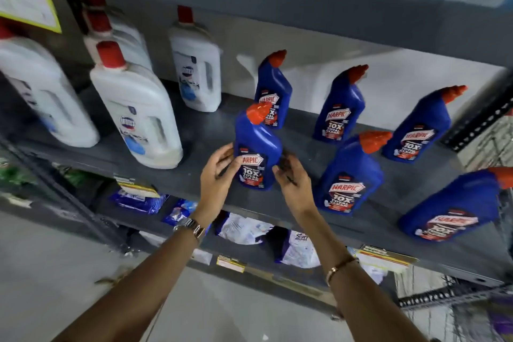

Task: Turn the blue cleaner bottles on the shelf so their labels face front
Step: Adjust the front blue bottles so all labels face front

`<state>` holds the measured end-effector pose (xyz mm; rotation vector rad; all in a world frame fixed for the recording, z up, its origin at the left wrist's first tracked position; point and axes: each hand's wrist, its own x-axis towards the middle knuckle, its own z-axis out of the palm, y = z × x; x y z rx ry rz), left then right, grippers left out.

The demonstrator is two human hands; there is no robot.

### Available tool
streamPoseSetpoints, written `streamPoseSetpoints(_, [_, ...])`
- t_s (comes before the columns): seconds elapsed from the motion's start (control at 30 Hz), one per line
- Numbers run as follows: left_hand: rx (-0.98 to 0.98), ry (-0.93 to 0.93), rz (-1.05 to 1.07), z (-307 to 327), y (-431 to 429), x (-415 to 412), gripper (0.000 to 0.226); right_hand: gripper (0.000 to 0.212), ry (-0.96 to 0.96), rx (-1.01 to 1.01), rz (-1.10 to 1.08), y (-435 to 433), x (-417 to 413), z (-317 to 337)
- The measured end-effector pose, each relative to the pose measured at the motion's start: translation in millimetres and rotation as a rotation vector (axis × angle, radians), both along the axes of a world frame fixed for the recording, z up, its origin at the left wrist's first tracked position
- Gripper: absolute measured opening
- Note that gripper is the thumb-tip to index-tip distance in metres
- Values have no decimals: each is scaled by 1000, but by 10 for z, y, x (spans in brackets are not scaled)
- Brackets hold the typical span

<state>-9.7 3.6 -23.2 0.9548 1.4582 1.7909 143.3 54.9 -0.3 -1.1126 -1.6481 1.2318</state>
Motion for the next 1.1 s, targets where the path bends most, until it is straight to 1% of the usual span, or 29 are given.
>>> streamPoseSetpoints(0.17, [-17, 52, -5, -13, 8, -60, 33, 31, 2, 11, -57, -62, -66, -47])
streamPoseSetpoints(0.37, [-32, 75, 0, 20, -103, -42, 39, 27, 31, 34, -52, -176, -67, -50])
streamPoseSetpoints(0.53, [-36, 77, 10, 23, -152, -45, 41, 29, 26, 34, -54, -170, -83, -59])
streamPoseSetpoints(0.67, [-46, 89, 16, 28, -142, -63, 36, 31, 24, 29, -56, -184, -91, -44])
streamPoseSetpoints(0.83, [-47, 103, 2, 16, -140, -63, 41, 35, 36, 20, -75, -226, -109, -45])
streamPoseSetpoints(1.1, [-26, 99, -2, -4, -123, -50, 36, 36, 60, 2, -99, -220, -128, -90])
